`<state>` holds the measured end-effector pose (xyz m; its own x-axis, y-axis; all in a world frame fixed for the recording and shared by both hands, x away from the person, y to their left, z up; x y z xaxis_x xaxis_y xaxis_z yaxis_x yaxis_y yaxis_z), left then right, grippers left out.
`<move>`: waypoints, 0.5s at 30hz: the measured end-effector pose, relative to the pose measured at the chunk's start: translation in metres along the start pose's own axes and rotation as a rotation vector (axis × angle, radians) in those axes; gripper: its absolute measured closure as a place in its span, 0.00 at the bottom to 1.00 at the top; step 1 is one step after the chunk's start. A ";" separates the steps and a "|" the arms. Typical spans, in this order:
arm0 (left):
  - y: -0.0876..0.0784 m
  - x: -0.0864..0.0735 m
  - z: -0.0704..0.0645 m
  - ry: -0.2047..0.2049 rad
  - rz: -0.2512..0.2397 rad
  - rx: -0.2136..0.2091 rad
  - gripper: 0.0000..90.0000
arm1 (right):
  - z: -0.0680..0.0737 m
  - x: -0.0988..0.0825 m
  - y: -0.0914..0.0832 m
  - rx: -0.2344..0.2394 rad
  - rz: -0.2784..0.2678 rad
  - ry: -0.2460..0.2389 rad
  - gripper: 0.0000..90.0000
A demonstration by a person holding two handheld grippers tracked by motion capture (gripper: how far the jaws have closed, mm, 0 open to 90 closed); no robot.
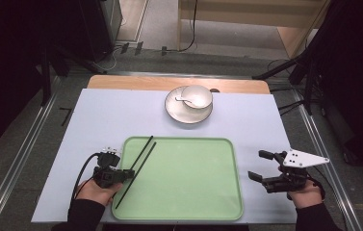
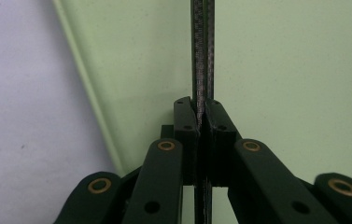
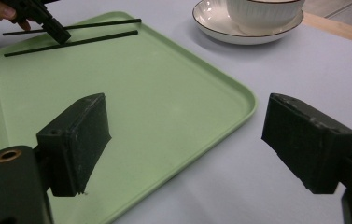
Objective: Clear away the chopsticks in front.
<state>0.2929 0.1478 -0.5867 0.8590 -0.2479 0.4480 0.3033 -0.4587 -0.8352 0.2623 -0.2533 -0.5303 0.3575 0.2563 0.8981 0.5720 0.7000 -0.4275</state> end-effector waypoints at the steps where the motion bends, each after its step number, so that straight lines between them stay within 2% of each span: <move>1: -0.001 -0.001 0.000 -0.008 0.000 -0.002 0.96 | 0.000 0.000 0.000 0.001 -0.001 0.000 0.17; 6: -0.002 -0.005 -0.003 -0.053 0.005 0.003 0.94 | 0.000 0.000 0.000 0.002 -0.001 -0.001 0.17; 10: -0.002 -0.006 -0.005 -0.036 0.003 0.012 0.92 | 0.001 0.000 0.000 0.004 0.002 -0.003 0.17; 15: -0.002 -0.005 -0.006 -0.026 0.005 0.001 0.88 | 0.001 0.000 0.000 0.004 0.003 -0.003 0.17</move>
<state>0.2856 0.1448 -0.5855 0.8708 -0.2277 0.4358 0.2997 -0.4569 -0.8375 0.2618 -0.2525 -0.5306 0.3569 0.2605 0.8971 0.5678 0.7021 -0.4298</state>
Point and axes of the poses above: each handheld gripper's, and its own axes: y roughly forward along the jaws, x roughly out of its top, z roughly to its left, the point moved 10 cm from there along y, roughly forward along the jaws, and after that the axes turned 2 degrees about -z, right-handed, at the moved point
